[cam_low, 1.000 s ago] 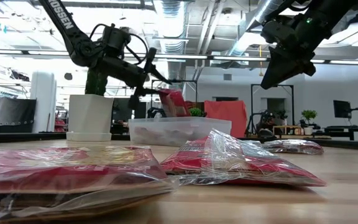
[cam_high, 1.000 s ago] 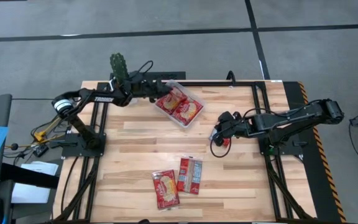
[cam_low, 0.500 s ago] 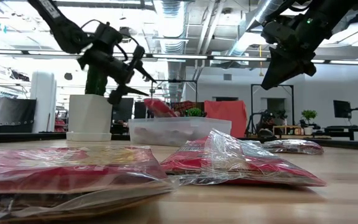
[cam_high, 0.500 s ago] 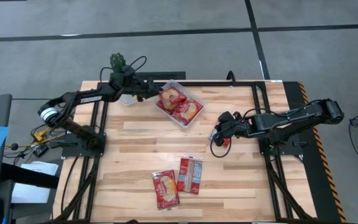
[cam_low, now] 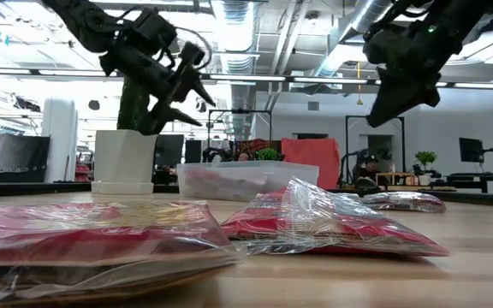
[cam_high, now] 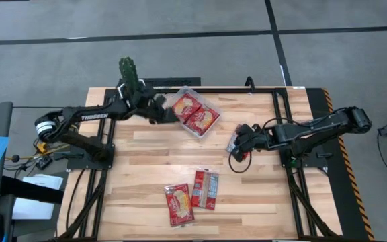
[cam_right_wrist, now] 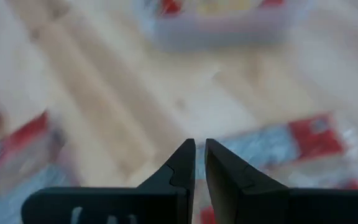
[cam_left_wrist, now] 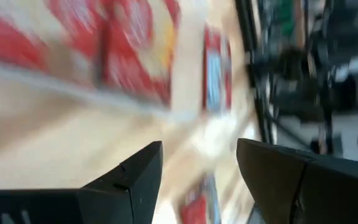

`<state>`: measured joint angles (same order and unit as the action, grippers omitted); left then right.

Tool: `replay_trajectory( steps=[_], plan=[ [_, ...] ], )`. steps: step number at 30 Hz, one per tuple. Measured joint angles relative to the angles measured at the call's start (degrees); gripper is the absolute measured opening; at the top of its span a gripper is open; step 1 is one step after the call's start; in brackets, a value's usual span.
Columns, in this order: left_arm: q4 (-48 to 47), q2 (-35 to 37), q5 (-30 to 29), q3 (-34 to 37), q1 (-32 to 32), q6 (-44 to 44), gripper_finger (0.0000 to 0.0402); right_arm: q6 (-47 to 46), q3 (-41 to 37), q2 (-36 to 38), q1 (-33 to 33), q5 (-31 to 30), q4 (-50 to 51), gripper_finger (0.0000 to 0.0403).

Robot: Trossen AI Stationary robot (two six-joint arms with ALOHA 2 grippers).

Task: Sort popcorn bags into baskets
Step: Put the red popcorn bag into the transparent bin

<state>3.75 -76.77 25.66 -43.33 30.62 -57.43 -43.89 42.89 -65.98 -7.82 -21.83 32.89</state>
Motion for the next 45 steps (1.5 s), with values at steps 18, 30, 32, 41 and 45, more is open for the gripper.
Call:
replay_trajectory(
  steps=[18, 30, 32, 41, 45],
  plan=[
    [7.78, -13.32, -7.47, 0.04, -25.8, -11.18, 0.0194, -6.85, -0.07, -23.67, -18.96, 10.19, -12.48, 0.0063],
    [24.85, -27.69, -5.7, 0.04, -35.24, -15.65, 0.0194, -15.04, 1.33, -31.75, -21.1, 9.45, -23.66, 0.0063],
    [26.73, -29.77, -4.5, 0.04, -35.4, -15.44, 0.0194, -15.03, 1.69, -32.68, -20.31, 9.48, -26.16, 0.0063],
    [27.55, -31.89, -6.79, 0.17, -35.61, -16.41, 0.0195, -16.9, 5.6, -36.96, -18.7, 10.96, -29.0, 0.0063],
    [26.2, -32.02, -7.12, -0.33, -36.03, -16.94, 0.0195, -16.89, 8.14, -39.52, -18.48, 10.72, -29.64, 0.0063]
  ],
)
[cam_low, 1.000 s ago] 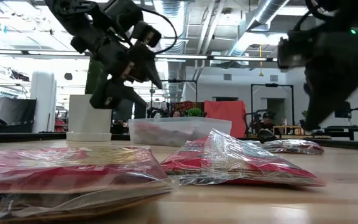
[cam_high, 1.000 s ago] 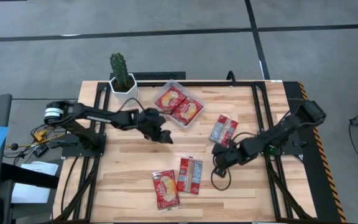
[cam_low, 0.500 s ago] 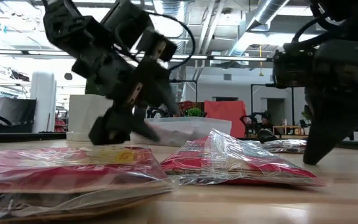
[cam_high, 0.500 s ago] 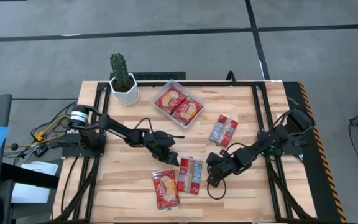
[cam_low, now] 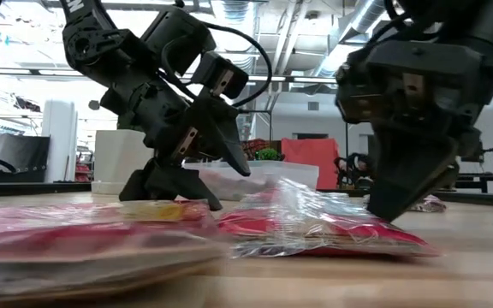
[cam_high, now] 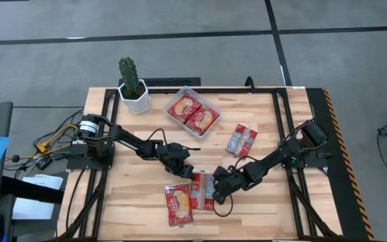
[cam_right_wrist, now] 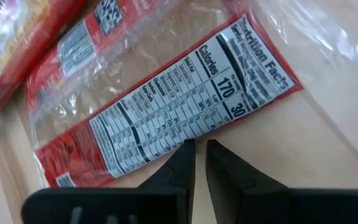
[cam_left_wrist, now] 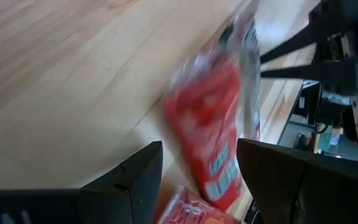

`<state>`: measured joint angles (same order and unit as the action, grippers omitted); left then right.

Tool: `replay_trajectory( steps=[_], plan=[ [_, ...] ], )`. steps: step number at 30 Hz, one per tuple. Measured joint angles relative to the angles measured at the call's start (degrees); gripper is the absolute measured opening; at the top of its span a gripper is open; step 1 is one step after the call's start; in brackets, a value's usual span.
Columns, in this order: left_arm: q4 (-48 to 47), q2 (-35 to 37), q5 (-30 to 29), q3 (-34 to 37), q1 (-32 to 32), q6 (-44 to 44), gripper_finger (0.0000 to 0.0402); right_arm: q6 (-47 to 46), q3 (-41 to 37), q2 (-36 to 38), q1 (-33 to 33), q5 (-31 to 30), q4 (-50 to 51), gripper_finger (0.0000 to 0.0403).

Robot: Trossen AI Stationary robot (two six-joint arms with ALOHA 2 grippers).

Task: Sort popcorn bags into baskets
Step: Put the red popcorn bag into the transparent bin

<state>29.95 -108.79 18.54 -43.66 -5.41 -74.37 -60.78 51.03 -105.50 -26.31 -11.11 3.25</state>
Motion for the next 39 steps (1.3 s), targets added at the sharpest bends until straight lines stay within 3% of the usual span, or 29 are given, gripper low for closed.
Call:
replay_trajectory(
  steps=[7, 18, 22, 26, 29, 39],
  plan=[
    [-4.42, 0.02, -2.89, -0.07, -0.11, -1.31, 0.0195, 3.0, 2.16, -3.19, 2.74, 1.32, -4.14, 0.0063],
    [-4.57, 0.02, -2.37, 0.11, -0.04, 0.52, 0.0187, 10.84, 2.03, -3.64, 8.73, 2.7, -9.25, 0.0063],
    [-4.48, 0.02, -2.4, 0.15, 0.02, 0.81, 0.0141, 11.81, 2.04, -3.73, 10.01, 1.41, -9.53, 0.0063],
    [-2.46, 0.03, -1.21, 0.26, 0.97, 1.67, 0.0063, 13.05, 1.93, -2.34, 10.35, 0.3, -8.08, 0.0063],
    [-0.76, 0.46, 0.07, 0.47, 1.96, 1.71, 0.0014, 13.79, 1.81, 0.91, 10.54, -0.09, -4.22, 0.0063],
    [-1.72, 9.05, -3.22, -0.48, 4.03, 11.99, 0.0007, 18.01, 1.96, 20.94, 10.7, -5.88, 16.51, 0.0063]
  ],
)
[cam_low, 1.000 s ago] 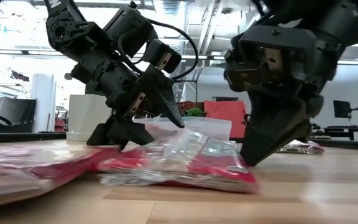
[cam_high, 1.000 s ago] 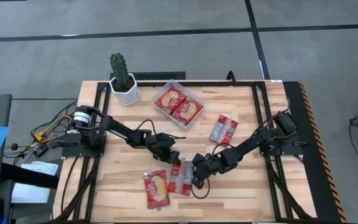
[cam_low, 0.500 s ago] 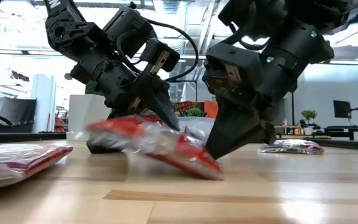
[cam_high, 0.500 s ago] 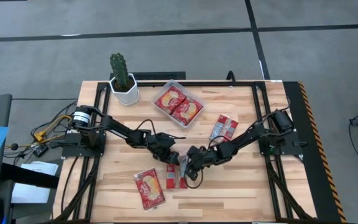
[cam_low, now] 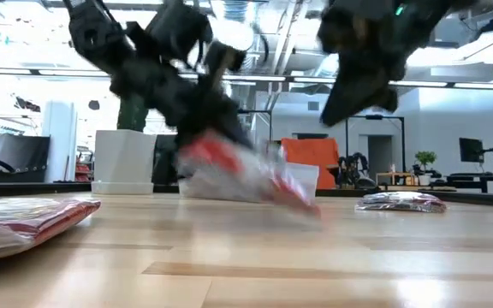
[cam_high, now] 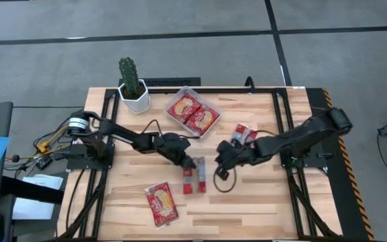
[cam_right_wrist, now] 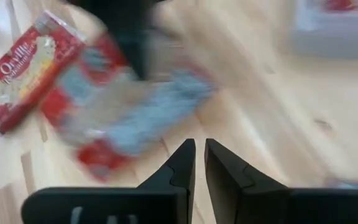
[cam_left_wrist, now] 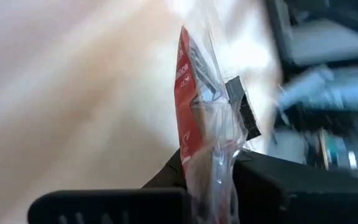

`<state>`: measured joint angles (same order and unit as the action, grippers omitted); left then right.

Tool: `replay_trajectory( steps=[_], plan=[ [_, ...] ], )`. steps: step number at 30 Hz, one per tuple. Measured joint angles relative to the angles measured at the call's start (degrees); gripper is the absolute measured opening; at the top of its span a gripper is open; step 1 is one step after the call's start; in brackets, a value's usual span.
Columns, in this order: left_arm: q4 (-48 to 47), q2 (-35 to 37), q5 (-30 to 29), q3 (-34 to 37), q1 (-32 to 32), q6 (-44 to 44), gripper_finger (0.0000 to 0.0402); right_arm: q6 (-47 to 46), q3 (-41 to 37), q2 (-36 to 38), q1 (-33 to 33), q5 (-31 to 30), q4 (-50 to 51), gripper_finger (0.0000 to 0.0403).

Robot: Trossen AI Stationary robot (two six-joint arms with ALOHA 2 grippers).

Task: Sort popcorn bags into baskets
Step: Put the red popcorn bag into the transparent bin

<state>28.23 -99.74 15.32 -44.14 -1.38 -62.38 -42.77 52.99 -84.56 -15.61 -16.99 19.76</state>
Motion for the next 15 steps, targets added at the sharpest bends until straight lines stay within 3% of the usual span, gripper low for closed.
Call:
replay_trajectory(
  steps=[3, 7, 11, 15],
  plan=[
    [-2.92, 4.3, -0.2, -2.29, 0.3, 6.0, 0.0006, 1.14, -0.06, 5.75, -0.37, -2.78, 4.94, 0.0063],
    [-11.17, 9.53, -5.57, -7.25, 2.35, 20.45, 0.0005, 4.06, -0.02, 12.08, -0.93, -6.1, 8.49, 0.0063],
    [-18.94, 12.95, -10.37, -13.58, 3.42, 45.11, 0.0005, 8.67, 0.05, 16.96, -0.75, -5.95, 8.77, 0.0063],
    [-22.2, 13.37, -17.41, -19.67, 4.02, 77.91, 0.0005, 11.61, 0.0, 20.68, 0.2, -5.91, 10.96, 0.0063]
  ],
)
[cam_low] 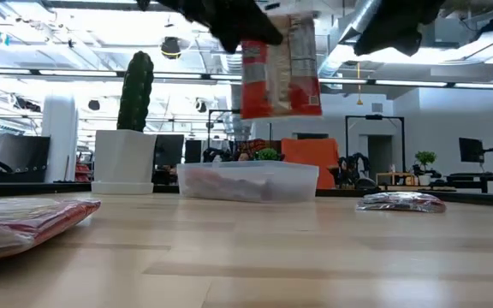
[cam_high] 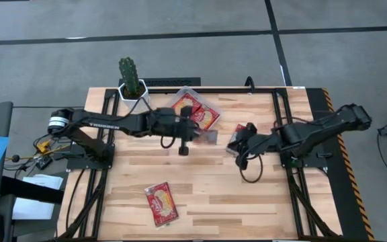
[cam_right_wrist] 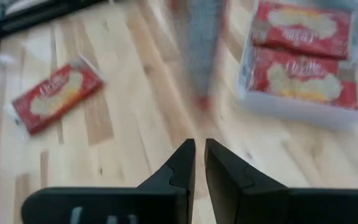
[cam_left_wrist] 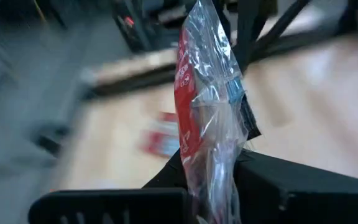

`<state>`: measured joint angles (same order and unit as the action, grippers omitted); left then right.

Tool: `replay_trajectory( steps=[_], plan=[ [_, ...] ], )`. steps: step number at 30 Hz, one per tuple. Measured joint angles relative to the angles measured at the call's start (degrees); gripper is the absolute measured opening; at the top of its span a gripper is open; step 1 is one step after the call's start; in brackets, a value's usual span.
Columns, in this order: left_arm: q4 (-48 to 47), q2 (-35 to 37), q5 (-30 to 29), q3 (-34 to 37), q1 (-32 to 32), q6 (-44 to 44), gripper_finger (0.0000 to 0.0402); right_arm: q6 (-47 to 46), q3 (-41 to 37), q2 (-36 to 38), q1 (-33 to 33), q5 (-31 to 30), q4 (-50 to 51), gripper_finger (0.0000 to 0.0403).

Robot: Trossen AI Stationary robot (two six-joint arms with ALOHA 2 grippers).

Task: Sort popcorn bags into baskets
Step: Put the red popcorn bag into the transparent bin

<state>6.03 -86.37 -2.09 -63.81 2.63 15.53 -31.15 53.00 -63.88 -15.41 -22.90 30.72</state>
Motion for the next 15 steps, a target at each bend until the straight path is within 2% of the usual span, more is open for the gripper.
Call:
replay_trajectory(
  steps=[2, 4, 8, 13, 15],
  plan=[
    [-0.27, -0.29, -3.49, -2.14, 0.01, 13.69, 0.0006, 0.46, -0.02, 1.36, 0.83, -0.22, 2.88, 0.0063],
    [0.38, -1.07, -6.41, -3.64, 0.56, 23.56, 0.001, 1.15, 0.02, 2.26, 1.58, -0.94, 4.13, 0.0063],
    [-1.4, -3.17, -10.05, -4.29, 3.19, 36.14, 0.0013, 2.73, 0.0, 3.23, 2.54, -1.65, 7.37, 0.0063],
    [-6.84, -5.48, -10.36, -4.05, 5.58, 52.91, 0.0014, 3.79, -0.03, 4.1, 2.81, -1.6, 11.41, 0.0063],
    [-4.0, -6.97, -9.73, -4.27, 6.24, 57.22, 0.0014, 3.84, -0.19, 4.37, 2.81, -1.55, 11.7, 0.0063]
  ],
)
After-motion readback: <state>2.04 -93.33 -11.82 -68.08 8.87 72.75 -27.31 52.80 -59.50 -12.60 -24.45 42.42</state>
